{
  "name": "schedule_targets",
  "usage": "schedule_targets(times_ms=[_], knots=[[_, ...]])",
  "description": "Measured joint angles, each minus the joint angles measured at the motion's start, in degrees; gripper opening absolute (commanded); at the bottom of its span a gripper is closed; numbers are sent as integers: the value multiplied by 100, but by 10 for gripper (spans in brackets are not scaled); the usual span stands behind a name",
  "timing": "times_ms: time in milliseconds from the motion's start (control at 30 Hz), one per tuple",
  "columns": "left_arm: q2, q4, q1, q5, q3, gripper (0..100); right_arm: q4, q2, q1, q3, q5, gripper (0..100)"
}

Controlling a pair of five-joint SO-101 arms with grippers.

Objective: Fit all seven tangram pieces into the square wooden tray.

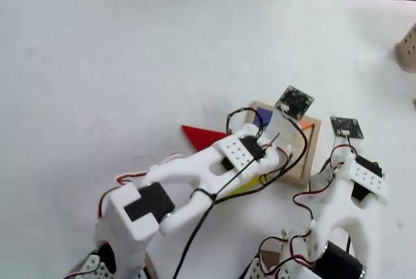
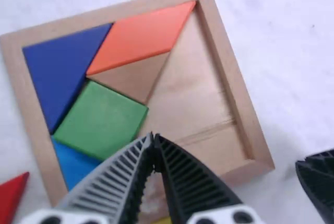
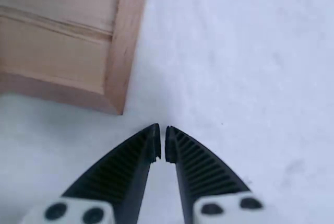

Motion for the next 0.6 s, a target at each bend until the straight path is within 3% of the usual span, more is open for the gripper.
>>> schedule_targets(times_ms=[167,267,400,600], knots=[[-554,932,132,0,9,24,0,0,0,0,0,18],[-941,1240,-123,0,211,24,0,0,0,0,0,18],[-1037,765,-712,9,835,24,0,18,0,0,0,18],[-932,-123,-703,0,993,24,0,44,-9,0,0,18]])
